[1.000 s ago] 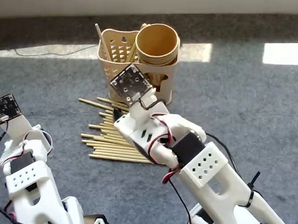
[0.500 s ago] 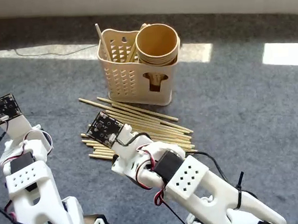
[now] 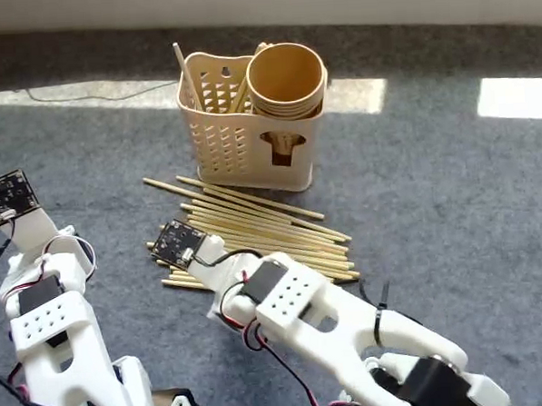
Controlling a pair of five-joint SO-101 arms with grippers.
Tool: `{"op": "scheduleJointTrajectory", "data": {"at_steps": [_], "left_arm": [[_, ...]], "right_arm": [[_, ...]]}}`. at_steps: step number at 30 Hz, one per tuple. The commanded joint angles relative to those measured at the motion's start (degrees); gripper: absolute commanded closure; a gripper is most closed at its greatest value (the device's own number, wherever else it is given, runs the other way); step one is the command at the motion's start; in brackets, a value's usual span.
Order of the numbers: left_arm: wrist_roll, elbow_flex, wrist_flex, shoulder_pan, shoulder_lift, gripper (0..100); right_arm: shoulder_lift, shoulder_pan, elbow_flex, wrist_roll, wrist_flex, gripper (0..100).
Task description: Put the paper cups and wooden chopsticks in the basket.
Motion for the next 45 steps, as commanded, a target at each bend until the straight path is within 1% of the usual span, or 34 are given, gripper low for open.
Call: {"op": "scheduleJointTrajectory", "data": {"at_steps": [1,7,10,17,21,24,34,41,45], "left_arm": [[-0.35,-0.13,-1.05,1.01,-1.19,99],[-0.35,-0.13,-1.05,1.1,-1.19,99],[-0.35,-0.13,-1.05,1.1,-1.19,99],[-0.35,-0.13,-1.05,1.1,-1.27,99],[-0.35,-0.13,-1.05,1.1,-1.27,99],[-0.35,-0.13,-1.05,1.1,-1.27,99],[-0.35,-0.13,-1.05,1.1,-1.27,99],[-0.35,-0.13,-1.05,1.1,-1.27,99],[-0.35,-0.13,-1.05,1.1,-1.27,99]], "right_arm": [[4.7,0.92,-5.05,3.96,-1.71,91.2],[11.3,3.47,-8.48,6.86,-1.71,91.2],[13.23,4.0,-9.54,6.86,-1.71,91.2],[12.62,4.35,-9.71,6.86,-1.71,91.2],[12.62,6.81,-9.63,6.95,-1.71,91.2],[12.62,7.96,-9.36,9.23,-1.71,91.2],[12.7,5.14,-7.34,10.37,-1.71,91.4],[12.62,0.22,-3.56,10.46,-1.54,91.4],[12.62,-0.04,-3.56,10.46,-1.45,91.5]]}}
